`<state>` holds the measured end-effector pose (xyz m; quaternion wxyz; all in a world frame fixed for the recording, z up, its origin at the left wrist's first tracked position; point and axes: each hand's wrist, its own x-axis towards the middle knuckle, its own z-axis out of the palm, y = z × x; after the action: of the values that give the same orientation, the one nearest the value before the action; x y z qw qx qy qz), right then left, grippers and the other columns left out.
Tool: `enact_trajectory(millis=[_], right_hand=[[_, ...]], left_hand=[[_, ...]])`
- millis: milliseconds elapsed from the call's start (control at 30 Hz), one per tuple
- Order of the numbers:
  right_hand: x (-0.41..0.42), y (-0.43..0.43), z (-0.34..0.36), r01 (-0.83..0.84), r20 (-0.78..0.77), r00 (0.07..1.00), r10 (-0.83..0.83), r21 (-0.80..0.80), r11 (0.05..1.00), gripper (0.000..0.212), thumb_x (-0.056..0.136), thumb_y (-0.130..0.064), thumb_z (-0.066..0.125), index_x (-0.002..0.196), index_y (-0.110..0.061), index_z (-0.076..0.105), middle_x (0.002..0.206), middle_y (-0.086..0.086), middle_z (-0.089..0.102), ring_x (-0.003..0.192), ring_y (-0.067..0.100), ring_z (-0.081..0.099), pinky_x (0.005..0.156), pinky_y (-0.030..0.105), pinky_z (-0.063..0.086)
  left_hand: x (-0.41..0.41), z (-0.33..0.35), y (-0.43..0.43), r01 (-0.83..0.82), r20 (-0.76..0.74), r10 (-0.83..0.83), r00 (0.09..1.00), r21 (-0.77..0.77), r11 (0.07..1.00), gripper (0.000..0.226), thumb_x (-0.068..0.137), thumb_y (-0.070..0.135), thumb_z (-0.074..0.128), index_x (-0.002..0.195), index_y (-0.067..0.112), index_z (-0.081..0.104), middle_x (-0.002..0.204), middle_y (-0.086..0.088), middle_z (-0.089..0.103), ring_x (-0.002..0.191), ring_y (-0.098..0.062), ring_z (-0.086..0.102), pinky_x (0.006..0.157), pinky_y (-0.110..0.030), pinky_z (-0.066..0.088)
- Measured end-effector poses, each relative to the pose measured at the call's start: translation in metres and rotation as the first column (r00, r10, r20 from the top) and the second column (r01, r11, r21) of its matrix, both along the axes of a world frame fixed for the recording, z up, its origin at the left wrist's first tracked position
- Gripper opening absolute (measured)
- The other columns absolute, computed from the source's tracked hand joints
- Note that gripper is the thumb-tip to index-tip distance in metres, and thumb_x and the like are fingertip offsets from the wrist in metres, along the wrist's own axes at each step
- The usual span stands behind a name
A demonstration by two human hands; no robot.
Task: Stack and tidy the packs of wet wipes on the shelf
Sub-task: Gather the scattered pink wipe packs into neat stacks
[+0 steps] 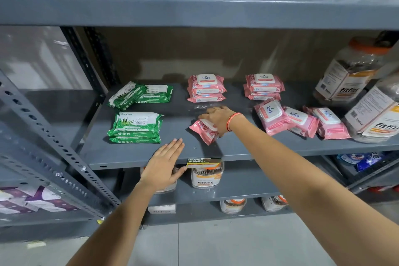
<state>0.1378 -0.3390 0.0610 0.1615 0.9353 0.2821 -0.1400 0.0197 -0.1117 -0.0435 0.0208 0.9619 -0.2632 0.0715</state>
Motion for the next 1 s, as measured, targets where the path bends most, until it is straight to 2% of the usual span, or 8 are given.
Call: enact_trajectory(millis=[167,267,333,433,633,833,900,1000], right_hand=[[0.000,-0.018,0.001,0.138,-0.127,0.985,-0.113,0.212,0.967,0.098,0.069,-0.032,0.079,0.148,-0.030,0.022,0.156,0.005,0.022,0.143,0.028,0.020,0.111,0.050,0.024],[-0.006,-0.020,-0.008,0.186,-0.087,0.982,-0.168,0.282,0.941,0.091,0.073,-0.041,0.075,0.148,-0.030,0.024,0.154,0.005,0.027,0.141,0.029,0.023,0.109,0.049,0.029],[-0.010,-0.015,-0.014,0.211,-0.035,0.977,-0.210,0.296,0.932,0.091,0.074,-0.050,0.072,0.148,-0.028,0.024,0.151,0.005,0.031,0.139,0.031,0.025,0.109,0.048,0.031],[-0.015,-0.009,-0.022,0.249,0.034,0.962,-0.271,0.299,0.921,0.090,0.076,-0.059,0.065,0.149,-0.028,0.022,0.148,0.007,0.035,0.136,0.032,0.027,0.106,0.047,0.034],[-0.017,-0.003,-0.025,0.275,0.086,0.948,-0.307,0.268,0.923,0.087,0.081,-0.062,0.058,0.150,-0.027,0.019,0.148,0.011,0.036,0.136,0.034,0.028,0.106,0.047,0.033],[-0.020,-0.007,-0.024,0.243,0.096,0.958,-0.272,0.243,0.939,0.085,0.085,-0.062,0.051,0.151,-0.025,0.013,0.151,0.012,0.029,0.137,0.034,0.026,0.109,0.047,0.030],[-0.021,-0.013,-0.021,0.243,0.061,0.960,-0.274,0.311,0.919,0.084,0.086,-0.061,0.051,0.151,-0.023,0.014,0.151,0.012,0.029,0.137,0.033,0.026,0.110,0.048,0.029],[-0.022,-0.030,-0.015,0.261,0.051,0.942,-0.331,0.505,0.823,0.079,0.086,-0.061,0.049,0.148,-0.019,0.024,0.147,0.011,0.036,0.134,0.032,0.032,0.106,0.047,0.033]], left_hand=[[-0.001,0.001,-0.004,-0.040,0.002,0.040,0.999,-0.008,0.999,0.064,0.096,0.049,0.020,0.147,0.010,0.018,0.155,-0.005,0.018,0.143,-0.018,0.012,0.117,-0.035,0.009],[-0.003,0.003,-0.008,-0.071,-0.004,0.071,0.997,-0.050,0.996,0.055,0.099,0.039,0.028,0.145,0.009,0.024,0.153,-0.006,0.026,0.142,-0.019,0.020,0.116,-0.035,0.013],[-0.004,0.005,-0.009,-0.078,-0.011,0.077,0.997,-0.061,0.995,0.053,0.099,0.037,0.029,0.144,0.008,0.027,0.151,-0.006,0.030,0.140,-0.020,0.023,0.115,-0.035,0.016],[-0.005,0.006,-0.009,-0.084,-0.024,0.082,0.996,-0.065,0.994,0.059,0.096,0.042,0.017,0.144,0.009,0.029,0.151,-0.006,0.030,0.140,-0.020,0.024,0.115,-0.035,0.017],[-0.005,0.009,-0.011,-0.091,-0.040,0.088,0.995,-0.088,0.992,0.074,0.093,0.051,-0.004,0.143,0.009,0.031,0.150,-0.006,0.032,0.139,-0.020,0.026,0.114,-0.038,0.021],[-0.004,0.008,-0.011,-0.119,-0.084,0.110,0.990,-0.111,0.987,0.068,0.091,0.049,0.006,0.145,0.012,0.025,0.153,-0.003,0.026,0.142,-0.016,0.019,0.115,-0.033,0.013],[-0.003,0.007,-0.013,-0.143,-0.106,0.129,0.986,-0.144,0.979,0.073,0.090,0.054,0.003,0.145,0.012,0.025,0.153,-0.003,0.025,0.142,-0.016,0.017,0.116,-0.034,0.013],[-0.002,0.006,-0.016,-0.170,-0.117,0.153,0.981,-0.149,0.974,0.086,0.084,0.063,-0.010,0.146,0.011,0.021,0.155,-0.003,0.020,0.143,-0.015,0.013,0.117,-0.035,0.012]])
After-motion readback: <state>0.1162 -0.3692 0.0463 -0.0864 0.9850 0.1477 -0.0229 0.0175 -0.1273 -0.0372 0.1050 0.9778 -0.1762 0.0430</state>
